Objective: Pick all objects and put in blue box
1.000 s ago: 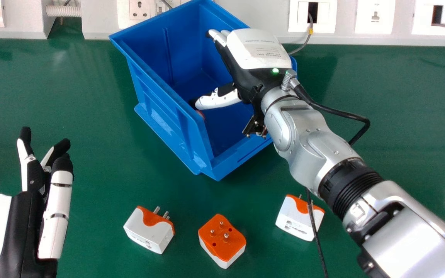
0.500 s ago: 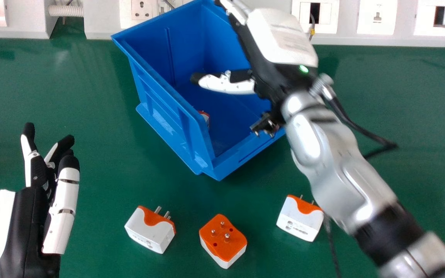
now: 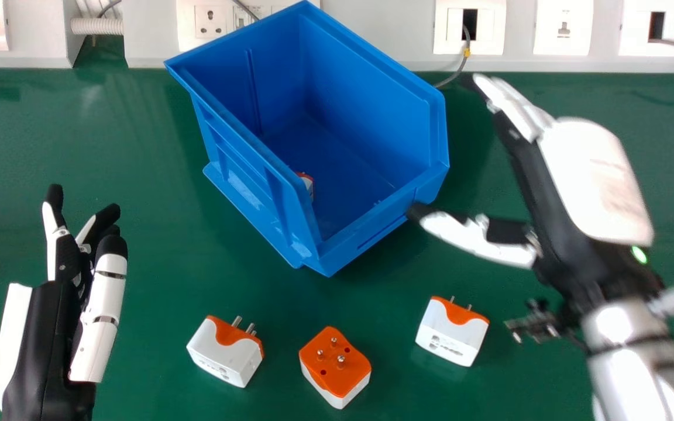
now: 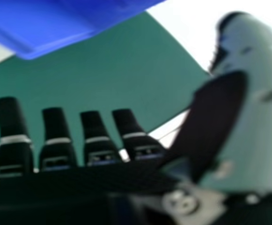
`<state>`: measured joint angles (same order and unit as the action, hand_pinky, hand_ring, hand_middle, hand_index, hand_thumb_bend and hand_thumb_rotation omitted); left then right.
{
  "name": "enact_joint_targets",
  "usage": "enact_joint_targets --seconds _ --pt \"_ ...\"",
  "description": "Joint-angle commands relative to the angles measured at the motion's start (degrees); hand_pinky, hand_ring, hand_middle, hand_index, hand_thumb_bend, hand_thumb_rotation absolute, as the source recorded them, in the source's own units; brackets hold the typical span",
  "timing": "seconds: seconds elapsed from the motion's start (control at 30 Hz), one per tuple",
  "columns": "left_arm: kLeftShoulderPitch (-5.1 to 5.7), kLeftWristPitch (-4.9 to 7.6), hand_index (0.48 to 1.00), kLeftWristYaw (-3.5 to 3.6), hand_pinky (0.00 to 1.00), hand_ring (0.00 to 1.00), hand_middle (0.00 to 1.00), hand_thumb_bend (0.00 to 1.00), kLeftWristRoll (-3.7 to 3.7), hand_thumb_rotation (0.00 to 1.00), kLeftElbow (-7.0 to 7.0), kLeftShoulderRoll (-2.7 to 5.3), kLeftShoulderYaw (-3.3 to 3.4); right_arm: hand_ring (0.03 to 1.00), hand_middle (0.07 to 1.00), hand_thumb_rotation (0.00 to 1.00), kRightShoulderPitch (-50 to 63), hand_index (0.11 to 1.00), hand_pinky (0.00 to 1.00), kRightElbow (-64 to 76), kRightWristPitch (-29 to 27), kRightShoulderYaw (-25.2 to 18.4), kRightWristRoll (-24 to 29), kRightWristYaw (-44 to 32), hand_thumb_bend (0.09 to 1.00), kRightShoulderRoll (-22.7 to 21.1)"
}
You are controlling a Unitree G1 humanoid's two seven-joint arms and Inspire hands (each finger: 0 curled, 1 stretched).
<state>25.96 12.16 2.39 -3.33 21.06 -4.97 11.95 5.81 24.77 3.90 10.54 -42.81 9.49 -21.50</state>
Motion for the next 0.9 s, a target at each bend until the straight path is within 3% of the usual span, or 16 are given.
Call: enact_joint_targets --seconds 0.0,0.4,0.53,0.67,0.73,0.83,0.87 --pt "-0.34 1.03 0.891 -0.26 0.83 0.90 0.91 0.37 -0.10 0.96 0.30 -0.25 -0.16 0.816 0.866 0.57 2.3 0.865 0.66 -0.9 -3.8 -1.4 0.0 2.8 0.510 -0.5" --pt "-1.27 0.80 0.886 -0.14 0.82 0.89 0.91 0.36 0.06 0.94 0.59 -0.79 0.01 0.804 0.850 0.55 5.4 0.853 0.68 -23.4 -11.4 2.0 -3.6 13.6 0.538 0.6" --pt "-1.33 0.45 0.887 -0.09 0.82 0.89 0.91 0.37 0.22 0.94 1.02 -0.82 0.08 0.806 0.851 0.60 4.6 0.855 0.69 -28.8 -11.8 3.9 -5.6 16.3 0.532 0.9" --pt "-1.36 0.35 0.885 -0.13 0.80 0.89 0.90 0.35 -0.09 0.94 1.37 -1.02 0.11 0.817 0.864 0.64 3.3 0.867 0.69 -33.0 -10.9 5.6 -7.0 17.3 0.543 1.4" --pt "-1.41 0.23 0.883 -0.10 0.80 0.89 0.90 0.35 0.17 0.94 1.53 -1.00 0.10 0.809 0.857 0.66 2.2 0.855 0.69 -35.5 -10.8 6.4 -7.6 18.4 0.552 1.6" --pt "-1.57 0.56 0.881 0.08 0.80 0.89 0.90 0.33 0.42 0.93 1.32 -1.20 0.21 0.802 0.846 0.62 0.5 0.847 0.68 -38.3 -10.3 7.2 -7.9 18.7 0.557 2.0" --pt "-1.55 0.62 0.882 0.00 0.80 0.89 0.90 0.32 0.15 0.93 1.29 -1.26 0.27 0.796 0.841 0.61 0.0 0.843 0.68 -39.3 -10.1 7.5 -8.0 18.9 0.561 2.0"
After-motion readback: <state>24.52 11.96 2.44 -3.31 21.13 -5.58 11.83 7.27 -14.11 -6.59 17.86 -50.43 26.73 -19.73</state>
